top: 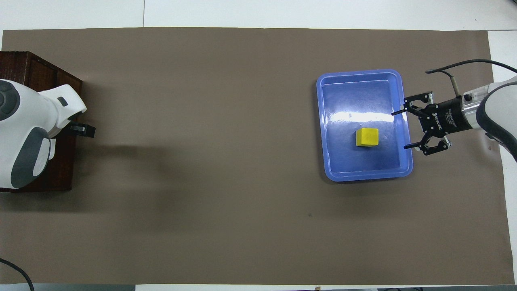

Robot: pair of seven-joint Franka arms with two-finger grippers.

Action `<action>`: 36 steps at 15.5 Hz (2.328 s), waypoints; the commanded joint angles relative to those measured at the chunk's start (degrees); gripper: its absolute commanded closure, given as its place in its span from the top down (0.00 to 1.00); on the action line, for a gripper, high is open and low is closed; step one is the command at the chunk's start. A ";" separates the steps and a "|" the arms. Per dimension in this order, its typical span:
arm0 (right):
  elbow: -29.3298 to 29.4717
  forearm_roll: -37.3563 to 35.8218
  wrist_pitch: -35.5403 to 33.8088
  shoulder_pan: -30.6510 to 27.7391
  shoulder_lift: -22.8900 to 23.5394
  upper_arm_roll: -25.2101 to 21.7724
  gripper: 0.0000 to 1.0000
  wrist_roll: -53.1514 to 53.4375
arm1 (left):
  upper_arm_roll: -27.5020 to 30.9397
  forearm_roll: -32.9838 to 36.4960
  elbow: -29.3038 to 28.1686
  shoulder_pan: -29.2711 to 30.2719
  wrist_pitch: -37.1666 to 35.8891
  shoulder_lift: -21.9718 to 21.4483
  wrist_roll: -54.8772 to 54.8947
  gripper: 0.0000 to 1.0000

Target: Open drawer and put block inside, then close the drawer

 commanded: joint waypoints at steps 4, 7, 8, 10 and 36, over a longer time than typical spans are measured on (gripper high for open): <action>2.35 5.62 -0.29 -1.33 8.13 0.58 1.00 6.93 | -0.16 1.17 -2.37 0.08 3.79 -0.19 0.07 1.00; 1.92 7.03 -0.65 -0.81 9.90 0.58 1.00 7.02 | -0.42 1.17 -2.37 -0.71 4.41 -0.01 -2.11 1.00; 1.92 7.04 -0.65 -0.81 9.90 0.58 1.00 7.10 | -0.42 1.17 -2.37 -1.85 4.58 0.25 -4.39 1.00; 1.83 7.21 0.23 -0.37 10.16 0.58 1.00 7.10 | -0.51 0.91 -2.37 -3.87 4.58 0.61 -8.87 1.00; -1.87 9.85 5.59 0.95 9.81 0.58 0.00 6.58 | -1.30 -22.37 25.76 -21.81 -28.46 -0.44 -46.74 1.00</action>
